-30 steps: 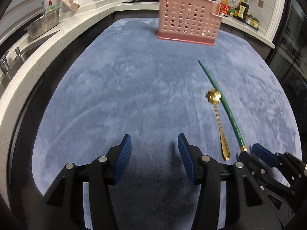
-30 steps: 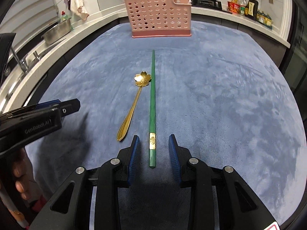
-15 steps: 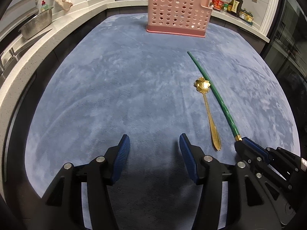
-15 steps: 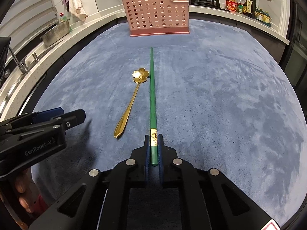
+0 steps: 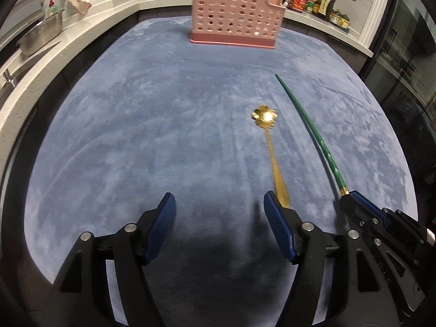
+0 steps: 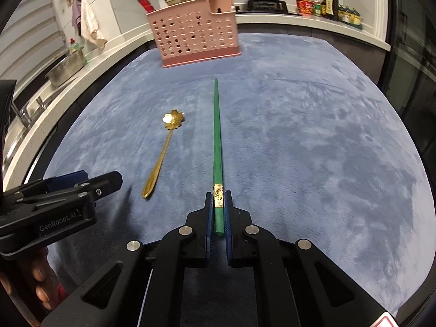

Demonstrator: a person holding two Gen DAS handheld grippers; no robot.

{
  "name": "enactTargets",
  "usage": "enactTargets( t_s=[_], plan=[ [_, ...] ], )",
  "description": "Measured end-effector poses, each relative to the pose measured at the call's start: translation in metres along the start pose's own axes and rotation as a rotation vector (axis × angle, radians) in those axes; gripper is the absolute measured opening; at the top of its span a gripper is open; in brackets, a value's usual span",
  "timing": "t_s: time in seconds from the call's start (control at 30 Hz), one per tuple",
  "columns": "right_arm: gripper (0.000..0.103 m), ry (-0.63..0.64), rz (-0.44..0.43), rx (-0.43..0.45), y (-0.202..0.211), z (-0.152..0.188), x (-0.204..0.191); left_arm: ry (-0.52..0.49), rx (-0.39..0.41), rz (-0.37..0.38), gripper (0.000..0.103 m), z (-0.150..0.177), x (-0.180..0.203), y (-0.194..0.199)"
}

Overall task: Organize utensils
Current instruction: 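Grasp the gold spoon with the left tool while the right tool grasps the green chopstick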

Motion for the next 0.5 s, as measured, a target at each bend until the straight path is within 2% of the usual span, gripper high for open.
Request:
enactTargets(
  t_s=[0.33, 0.43, 0.5],
  plan=[
    [0.007, -0.04, -0.017, -0.006, 0.0, 0.004, 0.008, -0.008, -0.04, 0.07, 0.063, 0.004, 0.027, -0.013],
    [0.007, -0.043, -0.022, -0.011, -0.001, 0.005, 0.008, -0.022, -0.042, 0.067, 0.055, 0.003, 0.032, -0.017],
    [0.007, -0.046, -0.026, -0.014, -0.002, 0.005, 0.009, -0.038, -0.037, 0.063, 0.045, 0.003, 0.035, -0.018]
  ],
)
Point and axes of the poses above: each gripper's, at about its wrist camera, not at the fingertips, and y roughly against the way its jaws point, x to its right, z to its underside, the point moved 8 cm from there along -y, roughly the way its jaws point, and after that the axes turned 6 degrees about y, right-handed, at the moved point
